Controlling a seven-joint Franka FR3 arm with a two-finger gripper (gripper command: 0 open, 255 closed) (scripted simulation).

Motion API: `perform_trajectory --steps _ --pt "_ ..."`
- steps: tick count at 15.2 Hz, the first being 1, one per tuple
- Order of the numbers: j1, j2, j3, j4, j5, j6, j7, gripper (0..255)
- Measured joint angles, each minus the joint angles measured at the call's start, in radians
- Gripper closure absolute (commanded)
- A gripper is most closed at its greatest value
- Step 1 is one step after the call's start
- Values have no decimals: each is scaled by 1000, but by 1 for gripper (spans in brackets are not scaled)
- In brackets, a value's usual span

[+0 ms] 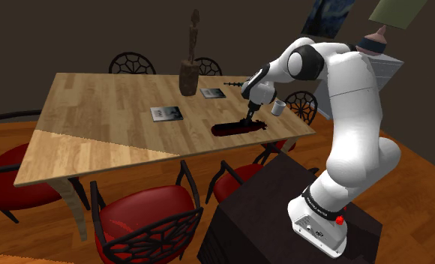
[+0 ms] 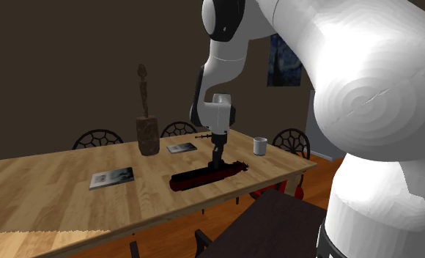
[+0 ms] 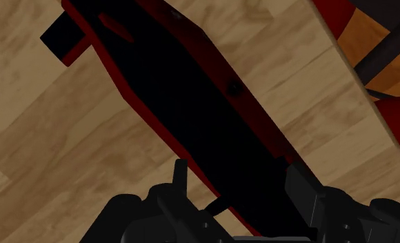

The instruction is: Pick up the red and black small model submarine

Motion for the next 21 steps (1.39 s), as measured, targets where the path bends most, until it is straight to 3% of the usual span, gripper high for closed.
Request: perform_trajectory --steps 9,21 --pt "5 -9 -5 -2 -5 -11 6 255" --pt "42 -134 -58 -41 -54 -99 39 255"
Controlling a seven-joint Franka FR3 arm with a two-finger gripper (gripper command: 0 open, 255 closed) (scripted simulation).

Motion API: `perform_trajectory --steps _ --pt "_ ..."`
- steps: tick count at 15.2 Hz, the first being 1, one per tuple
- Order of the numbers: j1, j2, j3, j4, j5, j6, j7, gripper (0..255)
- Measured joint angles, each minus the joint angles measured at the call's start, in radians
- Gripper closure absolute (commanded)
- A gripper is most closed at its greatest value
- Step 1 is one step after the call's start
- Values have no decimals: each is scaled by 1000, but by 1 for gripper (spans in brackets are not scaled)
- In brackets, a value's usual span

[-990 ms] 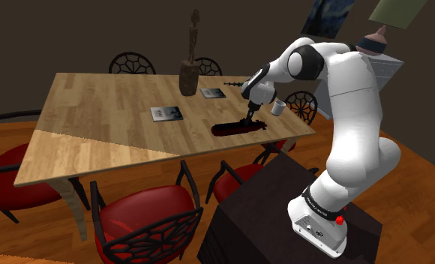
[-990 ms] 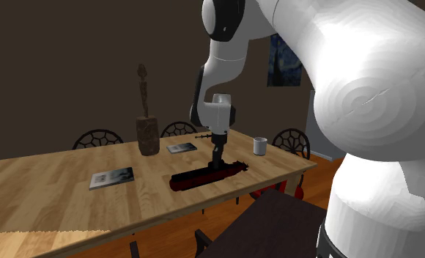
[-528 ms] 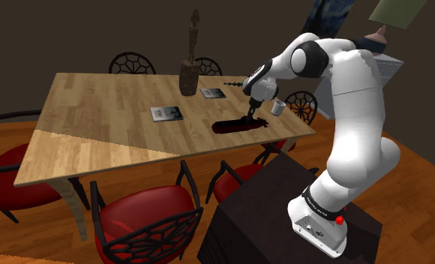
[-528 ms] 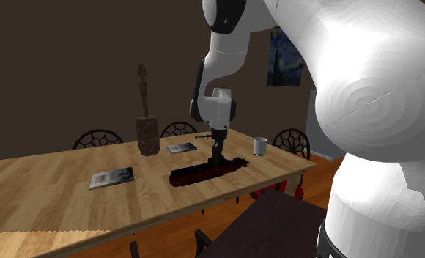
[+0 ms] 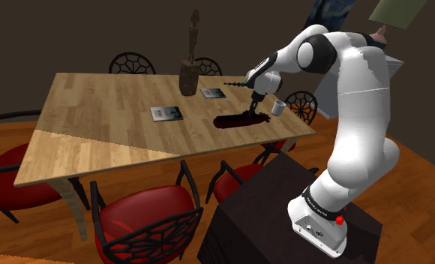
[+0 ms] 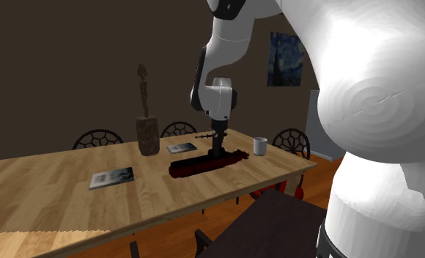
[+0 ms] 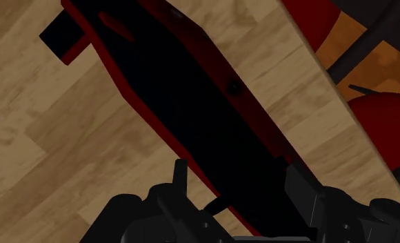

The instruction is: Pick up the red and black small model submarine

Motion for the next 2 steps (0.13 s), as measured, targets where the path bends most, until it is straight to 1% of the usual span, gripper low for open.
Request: perform_trajectory --steps 2 --pt "6 -17 -7 -6 -7 -11 6 255"
